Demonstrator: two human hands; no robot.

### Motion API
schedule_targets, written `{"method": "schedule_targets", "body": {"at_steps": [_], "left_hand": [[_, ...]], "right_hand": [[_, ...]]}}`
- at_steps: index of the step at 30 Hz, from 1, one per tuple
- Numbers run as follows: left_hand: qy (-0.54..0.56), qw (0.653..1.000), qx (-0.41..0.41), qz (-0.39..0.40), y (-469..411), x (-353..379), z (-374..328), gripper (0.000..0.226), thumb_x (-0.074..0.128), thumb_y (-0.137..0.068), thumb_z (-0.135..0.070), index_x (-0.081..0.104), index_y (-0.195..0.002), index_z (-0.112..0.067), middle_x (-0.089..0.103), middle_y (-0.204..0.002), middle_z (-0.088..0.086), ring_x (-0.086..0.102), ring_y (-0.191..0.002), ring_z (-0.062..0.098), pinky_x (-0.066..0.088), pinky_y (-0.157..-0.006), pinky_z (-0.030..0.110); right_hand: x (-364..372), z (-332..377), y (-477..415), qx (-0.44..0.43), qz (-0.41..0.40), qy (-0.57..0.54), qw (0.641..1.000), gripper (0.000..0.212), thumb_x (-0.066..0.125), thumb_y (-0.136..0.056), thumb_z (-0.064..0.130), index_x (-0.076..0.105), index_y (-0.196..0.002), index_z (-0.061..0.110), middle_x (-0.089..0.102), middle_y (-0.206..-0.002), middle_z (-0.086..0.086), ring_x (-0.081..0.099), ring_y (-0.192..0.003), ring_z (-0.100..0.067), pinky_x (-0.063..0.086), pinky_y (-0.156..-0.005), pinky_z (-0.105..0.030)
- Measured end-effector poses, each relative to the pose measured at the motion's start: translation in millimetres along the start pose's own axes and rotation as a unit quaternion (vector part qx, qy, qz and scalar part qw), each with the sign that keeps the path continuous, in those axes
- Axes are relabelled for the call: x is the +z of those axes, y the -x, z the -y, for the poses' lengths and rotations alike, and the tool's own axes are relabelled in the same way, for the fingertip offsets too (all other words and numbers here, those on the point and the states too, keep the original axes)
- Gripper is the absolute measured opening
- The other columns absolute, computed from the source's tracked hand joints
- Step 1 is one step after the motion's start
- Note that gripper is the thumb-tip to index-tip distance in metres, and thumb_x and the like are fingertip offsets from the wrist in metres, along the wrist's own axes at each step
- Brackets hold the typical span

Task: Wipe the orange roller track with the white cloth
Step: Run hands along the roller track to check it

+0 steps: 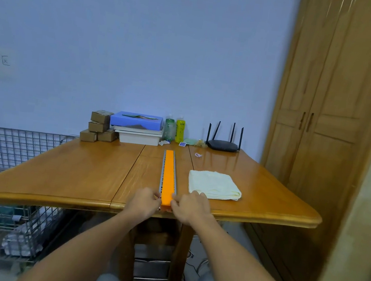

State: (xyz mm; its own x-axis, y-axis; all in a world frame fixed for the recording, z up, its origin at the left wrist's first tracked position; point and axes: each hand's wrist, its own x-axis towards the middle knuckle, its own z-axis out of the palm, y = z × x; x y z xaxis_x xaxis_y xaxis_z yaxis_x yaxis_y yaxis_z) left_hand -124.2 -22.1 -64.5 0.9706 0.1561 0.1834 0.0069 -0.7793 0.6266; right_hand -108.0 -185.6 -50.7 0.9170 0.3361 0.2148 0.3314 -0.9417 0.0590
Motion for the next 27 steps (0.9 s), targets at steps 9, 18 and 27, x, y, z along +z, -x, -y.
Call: {"method": "schedule_targets", "body": {"at_steps": [9,18,27], "left_hand": [[-0.016,1.000,0.013,-0.020,13.0,-0.3,0.7,0.025,0.061,-0.100,-0.026,0.067,-0.123,-0.019,0.070,-0.095,-0.001,0.064,-0.084,0.012,0.047,-0.065,0.025],[-0.035,0.999,0.013,-0.028,17.2,-0.8,-0.7,0.027,0.062,-0.098,-0.029,0.067,-0.124,-0.022,0.069,-0.096,-0.002,0.065,-0.086,0.013,0.058,-0.076,0.031],[-0.034,0.999,0.011,-0.019,19.1,-2.9,-1.9,0.027,0.063,-0.099,-0.029,0.066,-0.125,-0.021,0.068,-0.097,-0.001,0.064,-0.085,0.012,0.053,-0.071,0.027]], "right_hand": [[-3.8,-5.3,21.3,-0.048,-0.037,0.024,0.998,0.047,0.031,-0.106,0.047,0.056,-0.143,0.033,0.071,-0.110,-0.009,0.061,-0.110,-0.029,0.044,-0.094,-0.041],[-2.2,-9.7,25.7,-0.062,-0.035,0.041,0.997,0.046,0.035,-0.105,0.046,0.048,-0.148,0.037,0.071,-0.105,-0.007,0.064,-0.104,-0.026,0.045,-0.092,-0.040],[-0.5,-8.5,23.7,-0.058,-0.029,0.021,0.998,0.047,0.037,-0.104,0.048,0.048,-0.148,0.036,0.072,-0.103,-0.005,0.065,-0.100,-0.024,0.047,-0.093,-0.040]]}}
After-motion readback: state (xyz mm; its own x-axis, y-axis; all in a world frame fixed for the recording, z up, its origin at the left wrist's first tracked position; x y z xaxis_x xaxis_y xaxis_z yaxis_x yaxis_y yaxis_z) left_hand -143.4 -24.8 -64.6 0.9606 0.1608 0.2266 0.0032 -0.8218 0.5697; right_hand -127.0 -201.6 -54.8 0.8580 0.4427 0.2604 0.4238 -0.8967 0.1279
